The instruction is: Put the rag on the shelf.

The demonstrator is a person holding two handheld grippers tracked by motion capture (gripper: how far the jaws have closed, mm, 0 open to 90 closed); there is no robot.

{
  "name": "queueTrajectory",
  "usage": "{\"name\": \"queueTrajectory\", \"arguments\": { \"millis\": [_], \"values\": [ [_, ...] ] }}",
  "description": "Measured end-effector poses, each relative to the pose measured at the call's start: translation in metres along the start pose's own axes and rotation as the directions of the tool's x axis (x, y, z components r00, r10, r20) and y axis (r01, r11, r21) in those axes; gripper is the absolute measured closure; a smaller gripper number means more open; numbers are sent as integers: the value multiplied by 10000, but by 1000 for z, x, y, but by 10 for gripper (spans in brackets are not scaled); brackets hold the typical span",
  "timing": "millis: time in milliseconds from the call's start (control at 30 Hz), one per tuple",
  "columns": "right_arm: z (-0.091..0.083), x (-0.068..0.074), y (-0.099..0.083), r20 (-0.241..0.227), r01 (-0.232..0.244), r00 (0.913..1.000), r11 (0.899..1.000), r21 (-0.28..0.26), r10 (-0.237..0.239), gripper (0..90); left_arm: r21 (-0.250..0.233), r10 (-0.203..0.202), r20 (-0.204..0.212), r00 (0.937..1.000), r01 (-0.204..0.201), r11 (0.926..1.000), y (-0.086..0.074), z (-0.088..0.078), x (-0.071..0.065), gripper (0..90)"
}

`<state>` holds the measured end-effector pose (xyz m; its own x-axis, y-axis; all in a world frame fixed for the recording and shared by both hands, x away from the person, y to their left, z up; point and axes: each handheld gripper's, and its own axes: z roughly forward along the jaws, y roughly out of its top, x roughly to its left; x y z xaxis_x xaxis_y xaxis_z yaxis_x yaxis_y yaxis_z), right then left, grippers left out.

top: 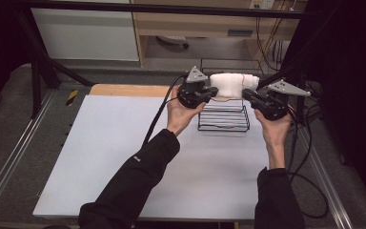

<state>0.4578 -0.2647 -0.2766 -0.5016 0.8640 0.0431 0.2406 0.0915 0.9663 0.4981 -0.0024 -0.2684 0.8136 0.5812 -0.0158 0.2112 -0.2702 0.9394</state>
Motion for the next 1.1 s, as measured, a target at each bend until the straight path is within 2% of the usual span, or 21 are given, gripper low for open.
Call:
{"name": "queueTrajectory", "arguments": {
  "millis": [100, 333, 633, 833, 1100],
  "values": [
    [-5, 4, 3, -183, -17, 9998, 10000, -14, 17, 765, 8, -58, 61, 10000, 58, 10000, -2, -7, 0, 796],
    [-12, 12, 9, -431, -174, 9989, 9998, 89, 178, 550, 353, -145, 170, 9998, 139, 9993, -8, -28, 3, 628],
    [-17, 24, 1, -531, -165, 9984, 9984, 543, 194, 274, 908, -124, 151, 9998, 110, 9958, -32, -62, 10, 442],
    [-19, 29, -10, -761, -475, 9956, 9953, 850, 540, 148, 1197, -211, -153, 9997, 228, 9925, -56, -89, 21, 319],
    [-17, 38, -28, -999, -389, 9937, 9923, 1180, 508, 58, 1400, -411, -831, 9957, 525, 9888, -94, -126, 35, 146]
  ]
}}
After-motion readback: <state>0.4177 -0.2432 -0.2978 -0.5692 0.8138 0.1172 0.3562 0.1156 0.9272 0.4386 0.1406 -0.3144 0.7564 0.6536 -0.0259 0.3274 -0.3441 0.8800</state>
